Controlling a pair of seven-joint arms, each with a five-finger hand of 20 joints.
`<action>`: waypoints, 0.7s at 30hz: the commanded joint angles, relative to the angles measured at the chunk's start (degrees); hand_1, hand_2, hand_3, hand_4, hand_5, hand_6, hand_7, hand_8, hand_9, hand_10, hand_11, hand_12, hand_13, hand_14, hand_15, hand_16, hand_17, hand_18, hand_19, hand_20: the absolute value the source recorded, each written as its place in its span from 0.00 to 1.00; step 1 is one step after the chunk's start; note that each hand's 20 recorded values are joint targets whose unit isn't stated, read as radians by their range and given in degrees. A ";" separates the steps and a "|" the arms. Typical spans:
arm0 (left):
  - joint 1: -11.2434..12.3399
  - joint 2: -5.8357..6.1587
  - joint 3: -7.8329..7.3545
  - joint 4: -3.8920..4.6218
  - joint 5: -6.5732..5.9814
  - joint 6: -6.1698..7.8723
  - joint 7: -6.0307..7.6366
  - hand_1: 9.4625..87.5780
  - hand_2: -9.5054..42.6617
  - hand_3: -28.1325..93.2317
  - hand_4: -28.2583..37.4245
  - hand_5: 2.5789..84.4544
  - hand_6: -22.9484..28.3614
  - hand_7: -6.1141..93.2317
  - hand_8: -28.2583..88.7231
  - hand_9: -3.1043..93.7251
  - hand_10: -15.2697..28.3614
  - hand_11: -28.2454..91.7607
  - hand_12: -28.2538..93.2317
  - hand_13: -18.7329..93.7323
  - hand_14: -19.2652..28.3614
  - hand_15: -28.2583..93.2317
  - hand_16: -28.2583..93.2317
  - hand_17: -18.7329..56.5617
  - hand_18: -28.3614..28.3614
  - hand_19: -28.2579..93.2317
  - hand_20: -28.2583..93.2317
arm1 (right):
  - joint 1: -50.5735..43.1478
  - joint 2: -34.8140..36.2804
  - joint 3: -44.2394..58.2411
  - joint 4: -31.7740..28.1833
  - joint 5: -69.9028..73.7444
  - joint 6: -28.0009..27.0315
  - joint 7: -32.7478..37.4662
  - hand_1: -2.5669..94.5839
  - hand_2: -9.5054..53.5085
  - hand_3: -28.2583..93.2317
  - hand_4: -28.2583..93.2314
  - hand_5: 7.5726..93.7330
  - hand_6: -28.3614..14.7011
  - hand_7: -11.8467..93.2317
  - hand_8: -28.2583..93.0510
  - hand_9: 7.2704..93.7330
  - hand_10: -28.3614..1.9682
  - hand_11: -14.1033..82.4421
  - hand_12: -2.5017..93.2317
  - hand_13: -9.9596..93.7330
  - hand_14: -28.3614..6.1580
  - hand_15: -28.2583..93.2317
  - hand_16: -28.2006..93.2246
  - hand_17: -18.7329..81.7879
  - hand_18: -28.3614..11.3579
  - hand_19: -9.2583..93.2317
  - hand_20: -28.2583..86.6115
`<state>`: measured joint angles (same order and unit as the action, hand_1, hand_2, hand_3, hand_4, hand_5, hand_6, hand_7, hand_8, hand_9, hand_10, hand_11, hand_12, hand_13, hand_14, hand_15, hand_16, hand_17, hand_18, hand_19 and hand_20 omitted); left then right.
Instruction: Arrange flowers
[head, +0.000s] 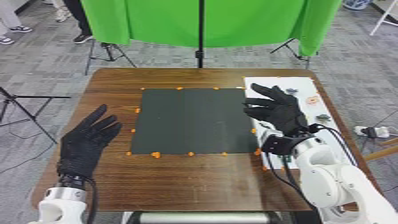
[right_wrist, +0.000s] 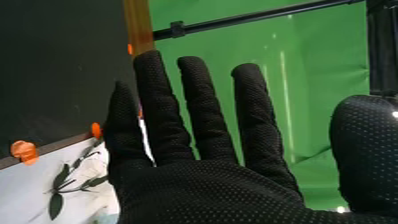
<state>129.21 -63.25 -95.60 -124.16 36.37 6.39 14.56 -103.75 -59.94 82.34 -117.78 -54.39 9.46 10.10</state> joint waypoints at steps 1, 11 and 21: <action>0.93 0.10 0.07 0.23 -0.22 0.43 0.37 0.19 0.30 0.89 0.07 0.46 0.62 0.17 0.17 0.41 0.81 0.45 0.33 0.39 0.97 0.66 0.17 0.12 0.96 0.66 0.34 | -0.43 0.03 0.70 -0.42 -0.15 -0.26 -0.27 0.12 0.41 0.88 0.00 0.42 0.68 0.27 0.12 0.48 0.36 0.30 0.16 0.48 0.22 0.50 0.34 0.23 0.09 0.56 0.41; 1.12 0.49 -0.16 -0.09 -0.38 0.76 0.83 0.19 0.30 0.89 0.07 0.46 0.62 0.17 0.17 0.41 0.81 0.45 0.33 0.39 0.97 0.66 0.17 0.12 0.96 0.66 0.34 | -1.31 2.82 1.83 -3.58 -2.20 3.98 0.72 0.12 0.41 0.88 0.00 0.42 0.67 0.28 0.12 0.48 0.35 0.30 0.16 0.48 0.22 0.50 0.34 0.23 0.09 0.56 0.41; 2.02 2.04 -0.39 -0.54 -0.88 1.79 2.73 0.19 0.31 0.89 0.07 0.45 0.63 0.17 0.17 0.41 0.81 0.45 0.33 0.39 0.97 0.66 0.17 0.12 0.96 0.67 0.34 | -9.14 9.59 12.91 -12.28 -21.10 2.91 17.52 0.20 0.29 0.91 0.00 0.40 0.57 0.30 0.12 0.51 0.30 0.44 0.17 0.53 0.27 0.67 0.31 0.29 0.09 0.70 0.45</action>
<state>129.75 -62.11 -95.66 -124.33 36.18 7.02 16.06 -107.82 -55.94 88.85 -125.63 -66.01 12.23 17.61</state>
